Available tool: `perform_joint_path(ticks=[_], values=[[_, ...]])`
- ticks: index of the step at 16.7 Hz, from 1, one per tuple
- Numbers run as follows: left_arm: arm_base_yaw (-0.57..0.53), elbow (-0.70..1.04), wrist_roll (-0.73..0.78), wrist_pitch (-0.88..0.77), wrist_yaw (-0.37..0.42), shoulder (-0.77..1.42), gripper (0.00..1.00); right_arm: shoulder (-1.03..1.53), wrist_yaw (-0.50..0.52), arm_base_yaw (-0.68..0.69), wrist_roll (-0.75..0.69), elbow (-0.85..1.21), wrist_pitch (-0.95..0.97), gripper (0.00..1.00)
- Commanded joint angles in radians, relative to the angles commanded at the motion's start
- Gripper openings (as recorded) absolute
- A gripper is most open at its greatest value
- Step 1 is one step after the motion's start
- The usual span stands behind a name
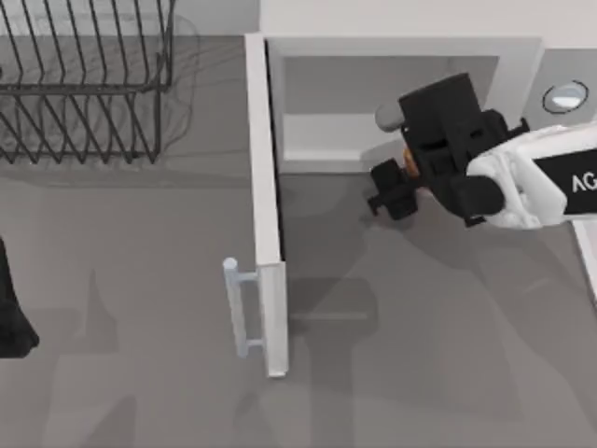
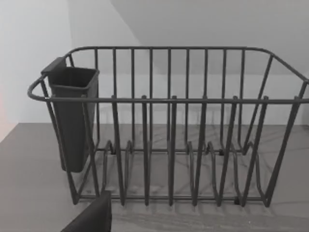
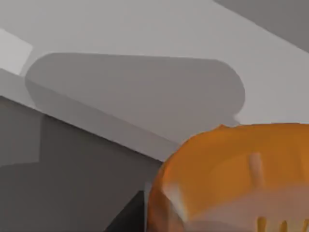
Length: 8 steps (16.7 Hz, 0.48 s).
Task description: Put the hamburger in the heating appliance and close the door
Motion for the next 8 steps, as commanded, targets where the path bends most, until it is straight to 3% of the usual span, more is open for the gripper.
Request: perform_joint_path(ticks=[4,8], values=[[0.0,0.0,0.0,0.0,0.0,0.0,1.0,0.151,0.124,0.104,0.23,0.059,0.318,0.0],[0.0,0.0,0.0,0.0,0.0,0.0,1.0,0.228,0.202,0.163,0.368,0.098,0.477,0.0]])
